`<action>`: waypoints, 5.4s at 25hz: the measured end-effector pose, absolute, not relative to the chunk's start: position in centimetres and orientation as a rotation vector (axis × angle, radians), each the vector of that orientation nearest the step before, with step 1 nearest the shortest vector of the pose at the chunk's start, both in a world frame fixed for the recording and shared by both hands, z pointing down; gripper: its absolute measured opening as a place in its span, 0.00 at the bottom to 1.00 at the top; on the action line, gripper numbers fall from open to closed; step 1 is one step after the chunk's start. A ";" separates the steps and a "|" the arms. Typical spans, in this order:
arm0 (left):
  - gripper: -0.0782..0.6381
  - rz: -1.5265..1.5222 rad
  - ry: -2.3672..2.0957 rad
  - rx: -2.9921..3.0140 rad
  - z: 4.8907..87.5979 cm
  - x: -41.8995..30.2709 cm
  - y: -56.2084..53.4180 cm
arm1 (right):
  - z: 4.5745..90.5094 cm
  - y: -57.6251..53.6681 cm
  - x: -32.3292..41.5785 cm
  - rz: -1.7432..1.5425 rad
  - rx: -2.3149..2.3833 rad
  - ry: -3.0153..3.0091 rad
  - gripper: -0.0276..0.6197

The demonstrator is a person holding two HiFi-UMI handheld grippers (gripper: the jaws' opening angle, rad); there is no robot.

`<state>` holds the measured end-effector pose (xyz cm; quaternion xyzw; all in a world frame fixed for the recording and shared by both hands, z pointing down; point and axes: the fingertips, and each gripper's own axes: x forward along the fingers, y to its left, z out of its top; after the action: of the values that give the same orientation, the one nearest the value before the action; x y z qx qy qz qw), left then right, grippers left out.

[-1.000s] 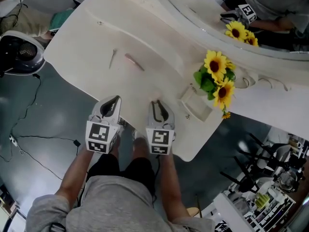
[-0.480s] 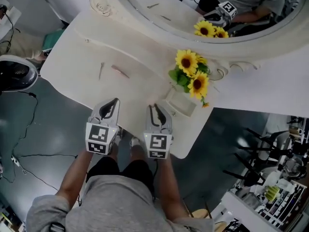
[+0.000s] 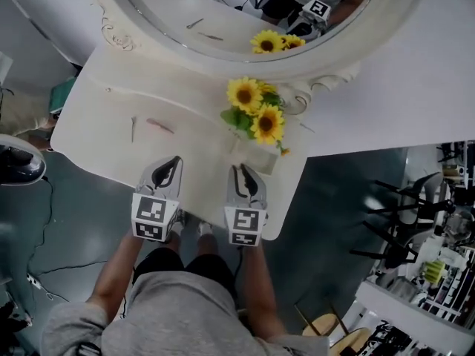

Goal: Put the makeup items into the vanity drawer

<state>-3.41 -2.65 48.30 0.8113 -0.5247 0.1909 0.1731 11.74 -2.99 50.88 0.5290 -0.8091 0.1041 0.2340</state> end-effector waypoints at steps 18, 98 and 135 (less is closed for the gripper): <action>0.12 0.610 -1.322 2.376 50.3 3.5 -4.4 | 53.7 -3.8 20.7 0.396 1.648 -2.050 0.17; 0.12 0.352 -1.982 2.197 37.0 -4.5 -0.6 | 37.2 -3.7 7.6 -0.039 1.253 -2.645 0.05; 0.12 0.455 -1.885 1.905 49.1 -28.4 -2.1 | 51.0 -6.5 -17.0 0.213 0.976 -2.508 0.05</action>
<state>-28.37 -2.12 49.13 0.6850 -0.6781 0.1636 0.2100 -16.96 -6.53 51.02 0.3528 -0.9065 0.0770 0.2189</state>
